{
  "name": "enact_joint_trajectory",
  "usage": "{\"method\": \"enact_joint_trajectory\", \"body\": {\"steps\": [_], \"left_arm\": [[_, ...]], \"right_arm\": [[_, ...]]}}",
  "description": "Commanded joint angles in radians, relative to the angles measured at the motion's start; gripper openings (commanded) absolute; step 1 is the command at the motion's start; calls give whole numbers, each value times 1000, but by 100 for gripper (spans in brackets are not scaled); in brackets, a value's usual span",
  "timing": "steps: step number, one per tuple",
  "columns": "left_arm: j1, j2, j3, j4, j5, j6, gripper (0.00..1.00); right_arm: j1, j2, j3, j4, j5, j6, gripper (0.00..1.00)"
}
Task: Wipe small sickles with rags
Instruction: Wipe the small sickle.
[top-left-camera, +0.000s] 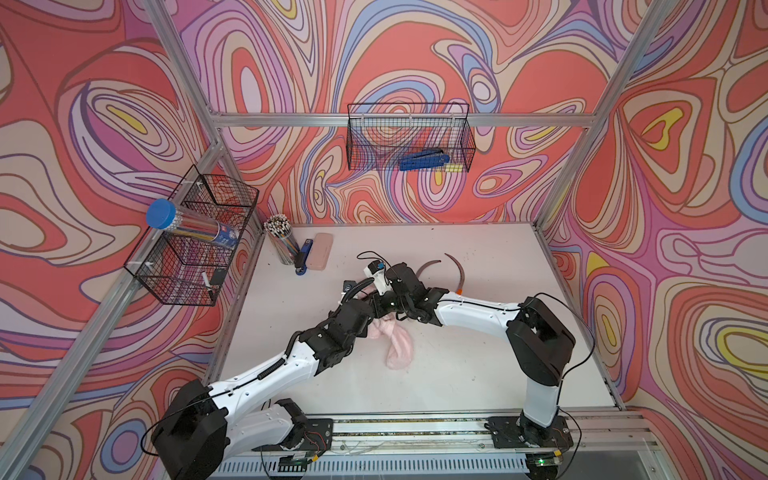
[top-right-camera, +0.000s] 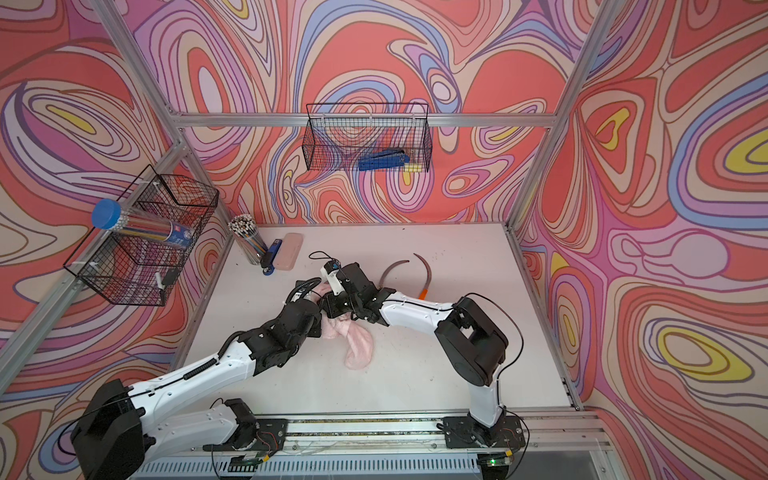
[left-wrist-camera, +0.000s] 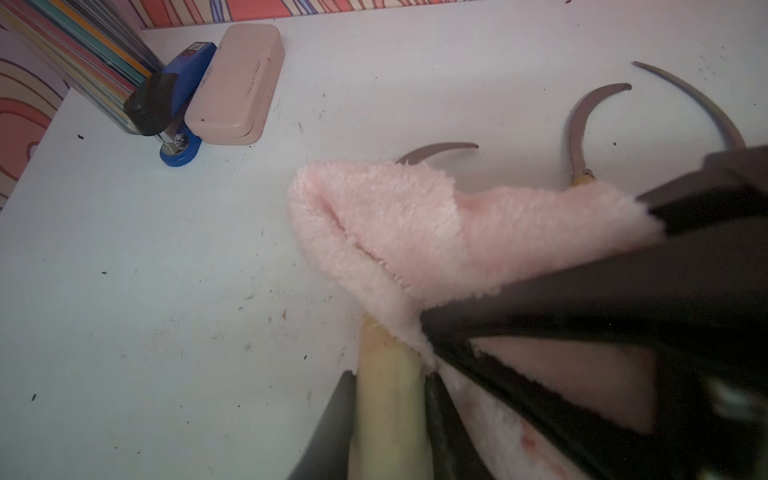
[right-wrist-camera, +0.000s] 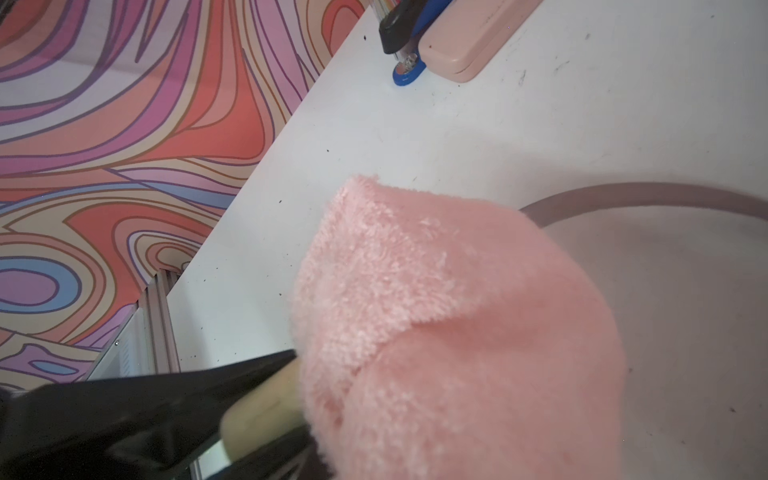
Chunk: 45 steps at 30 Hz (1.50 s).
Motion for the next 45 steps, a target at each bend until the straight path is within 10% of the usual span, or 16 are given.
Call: {"method": "enact_joint_trajectory", "body": {"steps": [1, 33, 45], "left_arm": [[-5, -47, -5, 35, -3, -16, 0], [17, -36, -20, 47, 6, -22, 0], [18, -159, -76, -22, -99, -62, 0]], "right_arm": [[-28, 48, 22, 10, -5, 12, 0], [90, -97, -105, 90, -34, 15, 0], [-126, 55, -4, 47, -45, 66, 0]]}}
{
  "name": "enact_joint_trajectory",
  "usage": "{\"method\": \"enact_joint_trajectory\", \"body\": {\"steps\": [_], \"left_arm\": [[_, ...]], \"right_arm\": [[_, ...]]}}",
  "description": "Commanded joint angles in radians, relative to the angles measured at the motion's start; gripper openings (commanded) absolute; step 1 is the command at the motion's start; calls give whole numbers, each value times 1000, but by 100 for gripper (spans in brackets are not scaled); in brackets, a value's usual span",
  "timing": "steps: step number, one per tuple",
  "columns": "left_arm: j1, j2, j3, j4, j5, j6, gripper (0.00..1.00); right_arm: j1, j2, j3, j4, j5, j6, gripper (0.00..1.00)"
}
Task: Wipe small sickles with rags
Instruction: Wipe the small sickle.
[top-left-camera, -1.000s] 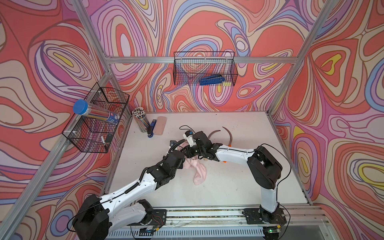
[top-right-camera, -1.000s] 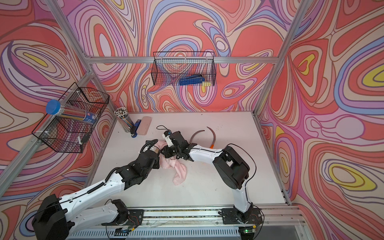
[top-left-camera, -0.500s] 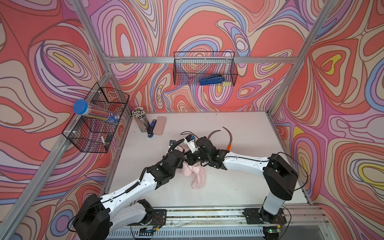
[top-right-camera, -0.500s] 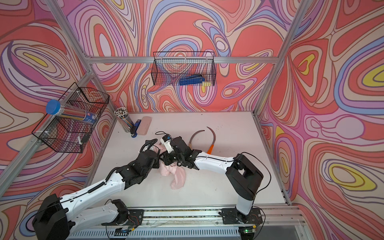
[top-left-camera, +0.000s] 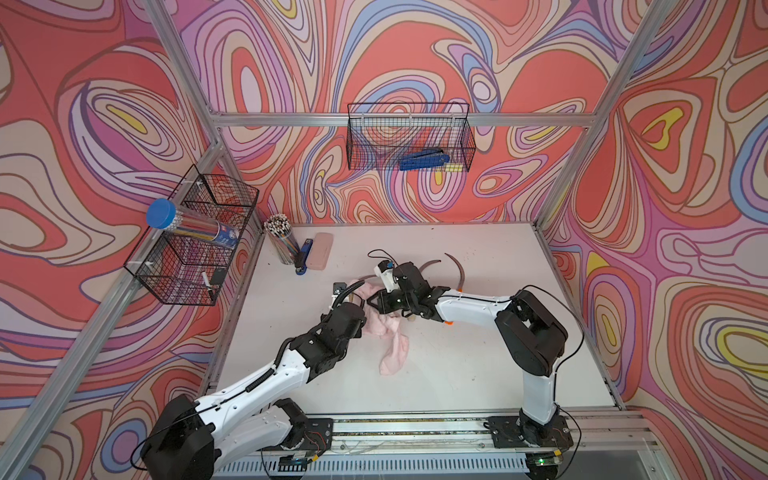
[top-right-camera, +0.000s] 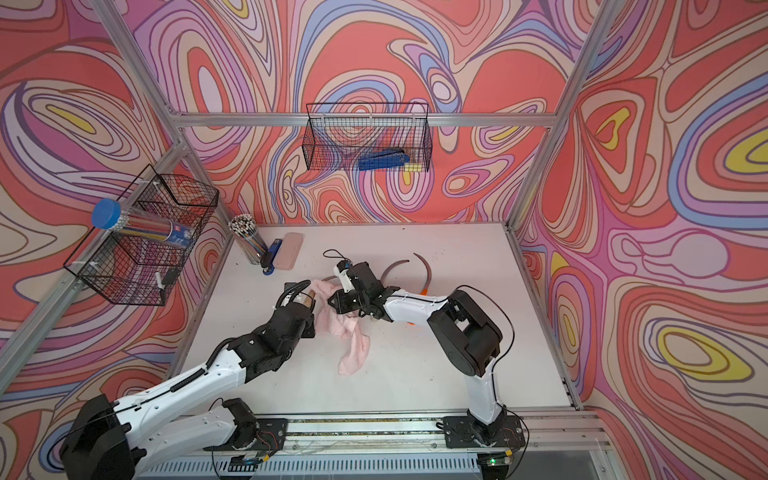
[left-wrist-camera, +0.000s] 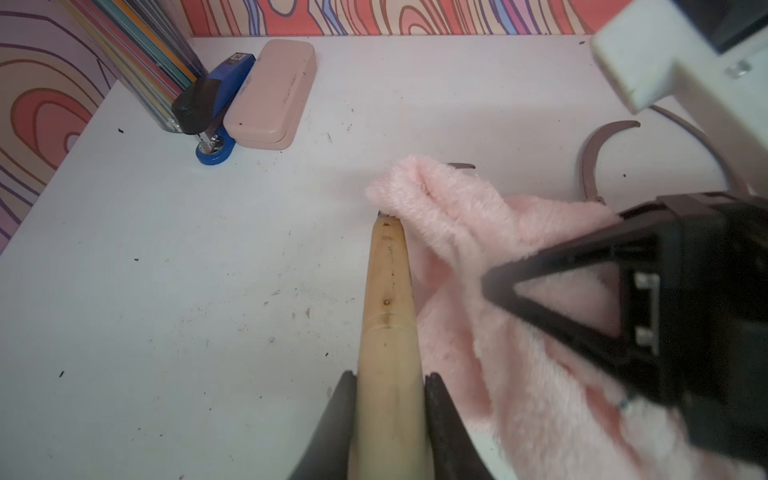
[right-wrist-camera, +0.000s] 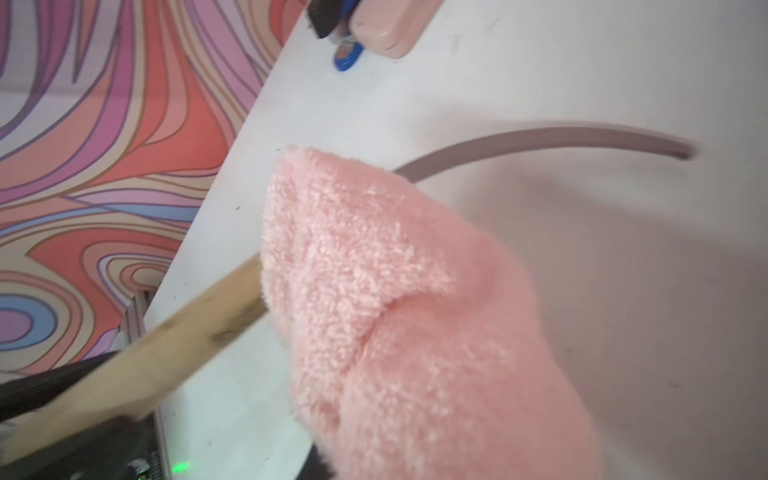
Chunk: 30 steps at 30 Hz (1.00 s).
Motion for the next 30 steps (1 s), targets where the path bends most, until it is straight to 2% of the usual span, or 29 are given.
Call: {"method": "enact_joint_trajectory", "body": {"steps": [1, 9, 13, 17, 20, 22, 26, 30], "left_arm": [[-2, -52, -16, -27, -58, -31, 0], [0, -50, -25, -39, -67, -52, 0], [2, -65, -32, -30, -10, -45, 0], [2, -75, -36, -26, 67, -41, 0], [0, -85, -42, -19, 107, -37, 0], [0, -89, -42, -21, 128, -37, 0], [1, -104, -35, -34, 152, -40, 0], [2, -109, -31, -36, 163, -37, 0]], "right_arm": [[-27, -11, 44, -14, -1, 5, 0], [-28, -177, 52, -81, 36, -29, 0], [-27, -271, 90, -136, 79, -53, 0], [-29, -278, 169, -170, 134, -92, 0], [-28, -207, 265, -181, 170, -130, 0], [-29, -110, 360, -199, 193, -167, 0], [-28, 100, 560, -243, 332, -264, 0], [-27, 240, 673, -210, 294, -324, 0]]}}
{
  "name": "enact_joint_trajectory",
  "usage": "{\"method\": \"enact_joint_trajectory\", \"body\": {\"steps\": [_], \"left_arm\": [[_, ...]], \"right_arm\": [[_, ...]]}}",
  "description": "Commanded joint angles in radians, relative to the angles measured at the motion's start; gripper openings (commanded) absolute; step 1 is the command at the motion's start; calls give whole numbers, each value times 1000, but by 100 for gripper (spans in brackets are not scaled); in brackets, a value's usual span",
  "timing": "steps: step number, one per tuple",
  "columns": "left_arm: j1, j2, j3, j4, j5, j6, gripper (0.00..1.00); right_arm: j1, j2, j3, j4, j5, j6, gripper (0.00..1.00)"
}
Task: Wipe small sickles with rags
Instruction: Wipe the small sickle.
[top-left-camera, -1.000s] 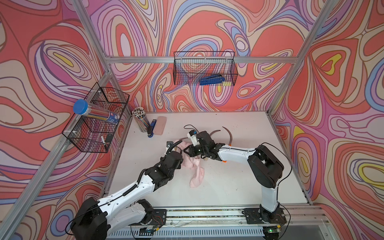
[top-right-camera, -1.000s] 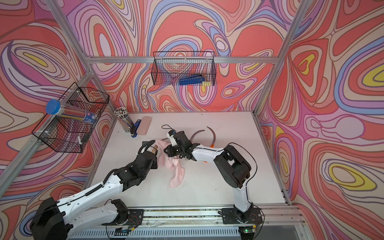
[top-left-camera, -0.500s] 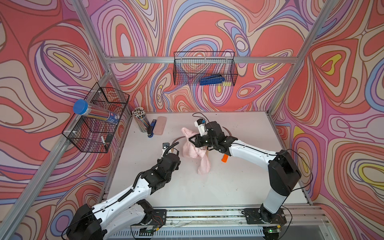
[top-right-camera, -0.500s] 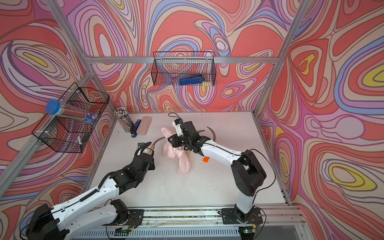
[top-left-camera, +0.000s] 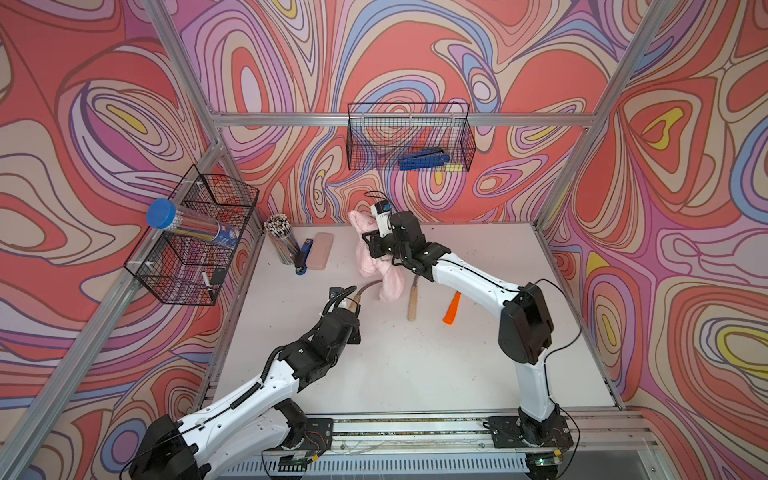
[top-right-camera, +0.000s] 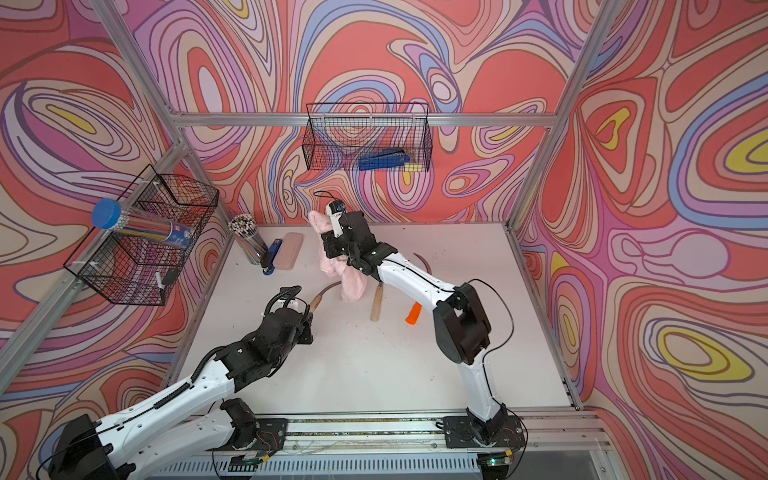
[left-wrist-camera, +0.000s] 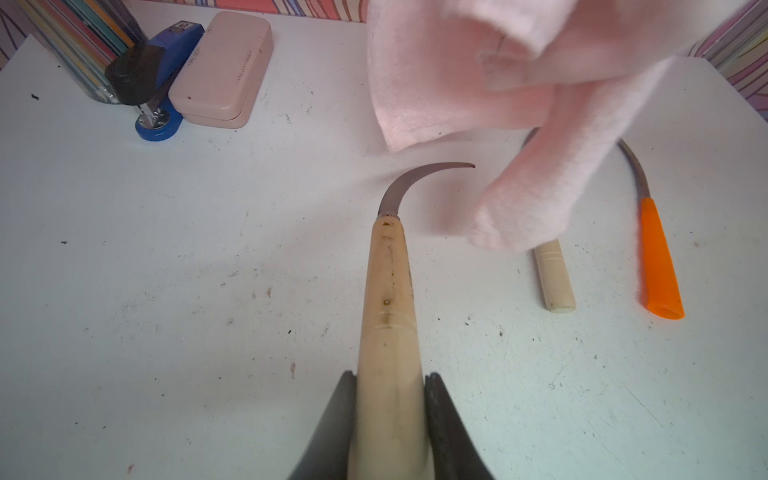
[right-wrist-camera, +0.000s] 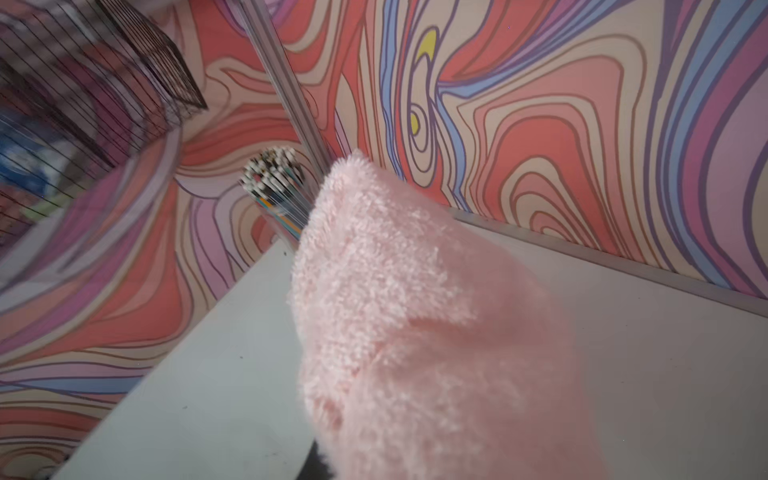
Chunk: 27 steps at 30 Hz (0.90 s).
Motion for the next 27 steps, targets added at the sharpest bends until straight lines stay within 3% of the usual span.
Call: {"method": "enact_joint_trajectory", "body": {"steps": [1, 4, 12, 21, 27], "left_arm": [[1, -9, 4, -16, 15, -4, 0], [1, 14, 11, -11, 1, -8, 0], [1, 46, 18, 0, -62, -18, 0], [1, 55, 15, 6, -90, -22, 0], [2, 47, 14, 1, -90, -28, 0]], "right_arm": [[1, 87, 65, -28, 0, -76, 0], [29, 115, 63, -18, -16, -74, 0], [134, 12, -182, 107, -28, -47, 0], [154, -126, -442, 236, -161, 66, 0], [154, -102, -434, 188, -82, 97, 0]]}}
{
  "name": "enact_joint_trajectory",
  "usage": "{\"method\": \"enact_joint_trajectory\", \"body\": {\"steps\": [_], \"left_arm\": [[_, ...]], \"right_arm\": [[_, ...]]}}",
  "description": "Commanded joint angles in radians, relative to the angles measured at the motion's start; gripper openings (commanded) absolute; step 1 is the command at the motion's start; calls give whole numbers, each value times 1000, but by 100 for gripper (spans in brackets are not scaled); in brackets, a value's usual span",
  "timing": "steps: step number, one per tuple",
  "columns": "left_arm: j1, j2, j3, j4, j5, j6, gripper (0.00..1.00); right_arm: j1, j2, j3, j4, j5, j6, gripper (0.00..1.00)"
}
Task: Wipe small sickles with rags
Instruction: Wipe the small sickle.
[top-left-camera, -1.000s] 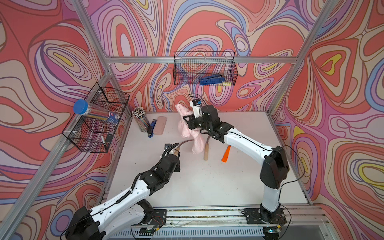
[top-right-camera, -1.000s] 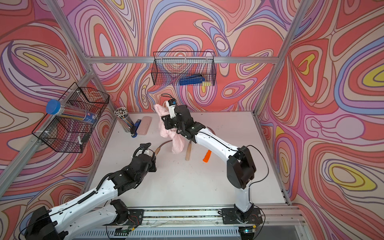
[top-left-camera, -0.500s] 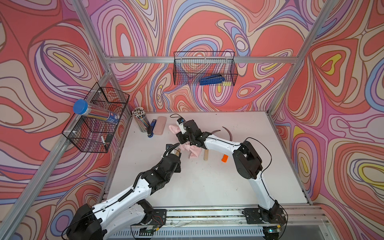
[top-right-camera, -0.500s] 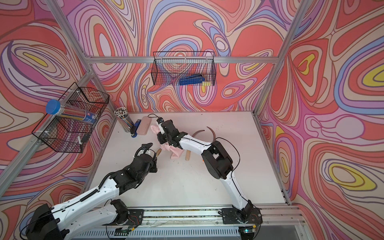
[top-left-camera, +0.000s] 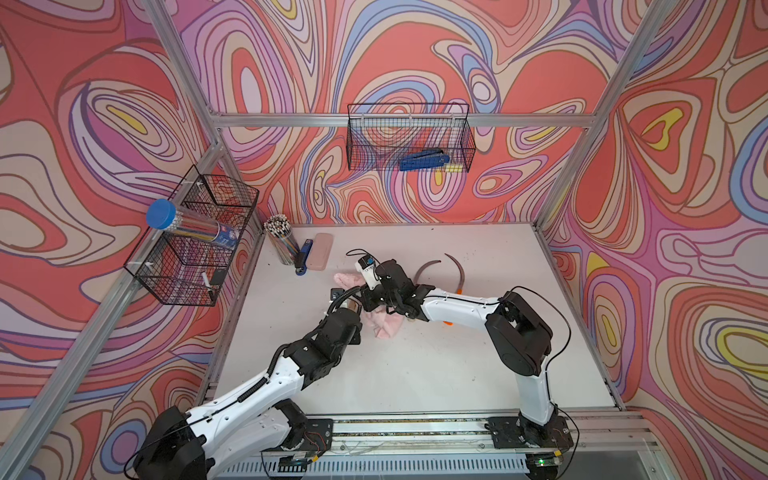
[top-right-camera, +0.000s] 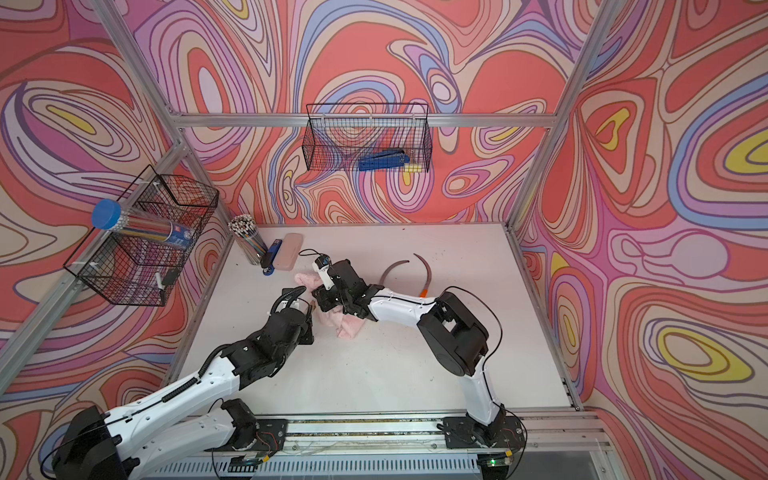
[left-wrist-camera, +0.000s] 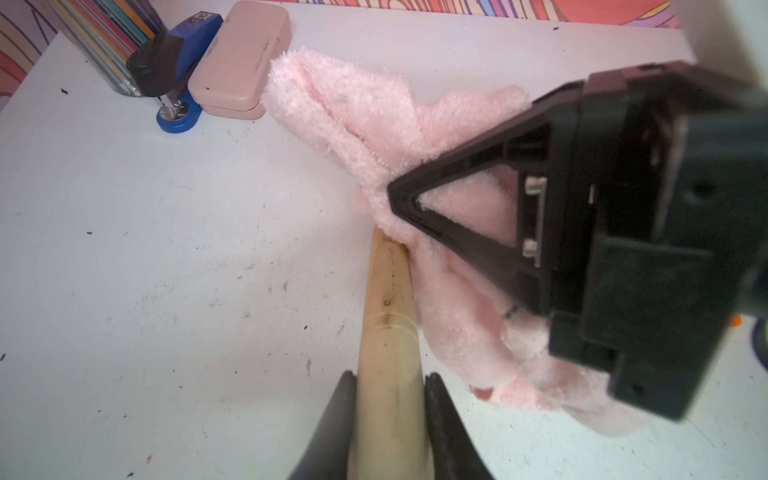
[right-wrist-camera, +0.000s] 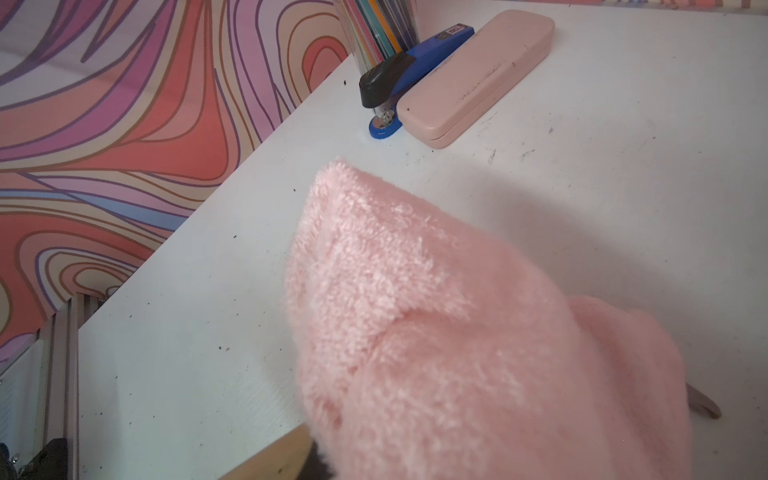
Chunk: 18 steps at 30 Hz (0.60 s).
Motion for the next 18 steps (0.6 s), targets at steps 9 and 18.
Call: {"method": "enact_joint_trajectory", "body": {"steps": [9, 18], "left_arm": [[2, -29, 12, -16, -20, -21, 0], [1, -60, 6, -37, -43, -21, 0]], "right_arm": [[-48, 227, 239, -158, 86, 40, 0], [-139, 358, 378, -316, 108, 42, 0]]}}
